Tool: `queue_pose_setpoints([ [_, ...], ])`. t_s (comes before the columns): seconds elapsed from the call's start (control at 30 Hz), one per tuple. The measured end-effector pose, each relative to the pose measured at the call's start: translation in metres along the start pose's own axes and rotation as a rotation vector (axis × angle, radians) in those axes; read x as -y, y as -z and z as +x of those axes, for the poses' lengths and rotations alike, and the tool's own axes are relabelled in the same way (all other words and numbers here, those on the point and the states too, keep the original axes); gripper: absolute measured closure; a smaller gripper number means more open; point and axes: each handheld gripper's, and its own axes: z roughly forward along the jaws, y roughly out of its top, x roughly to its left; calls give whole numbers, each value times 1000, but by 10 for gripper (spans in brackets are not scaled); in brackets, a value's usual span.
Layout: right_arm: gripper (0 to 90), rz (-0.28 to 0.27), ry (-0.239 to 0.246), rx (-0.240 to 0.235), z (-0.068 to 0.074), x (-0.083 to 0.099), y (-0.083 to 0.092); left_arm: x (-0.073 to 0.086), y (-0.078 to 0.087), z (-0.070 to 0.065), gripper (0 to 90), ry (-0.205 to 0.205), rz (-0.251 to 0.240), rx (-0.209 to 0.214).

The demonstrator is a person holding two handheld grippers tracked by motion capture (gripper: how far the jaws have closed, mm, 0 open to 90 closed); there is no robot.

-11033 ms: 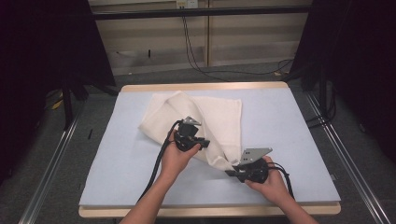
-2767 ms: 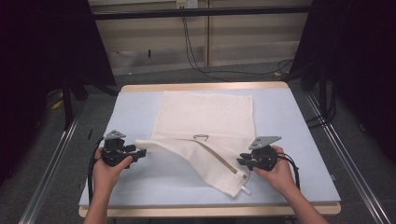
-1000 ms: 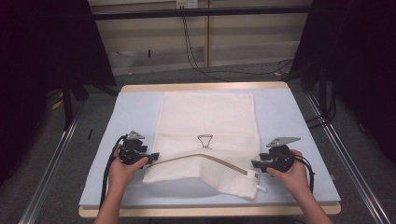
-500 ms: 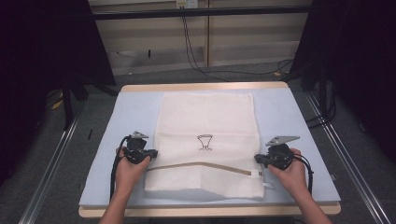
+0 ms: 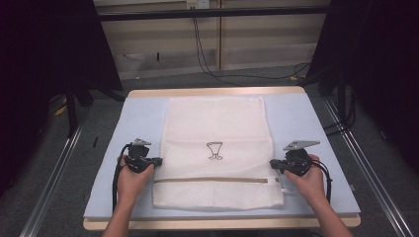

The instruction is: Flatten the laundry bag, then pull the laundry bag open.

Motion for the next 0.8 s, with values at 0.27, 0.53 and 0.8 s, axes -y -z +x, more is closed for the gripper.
queue_pose_setpoints([
  [0.27,882,0,8,-27,3,0,-1,2,4,6,869,6,0,-9],
  [0.53,882,5,30,-22,8,-1,-4,3,7,5,869,15,-1,-26],
  [0.8,881,4,44,-18,9,-2,-6,4,8,7,869,12,10,-20],
])
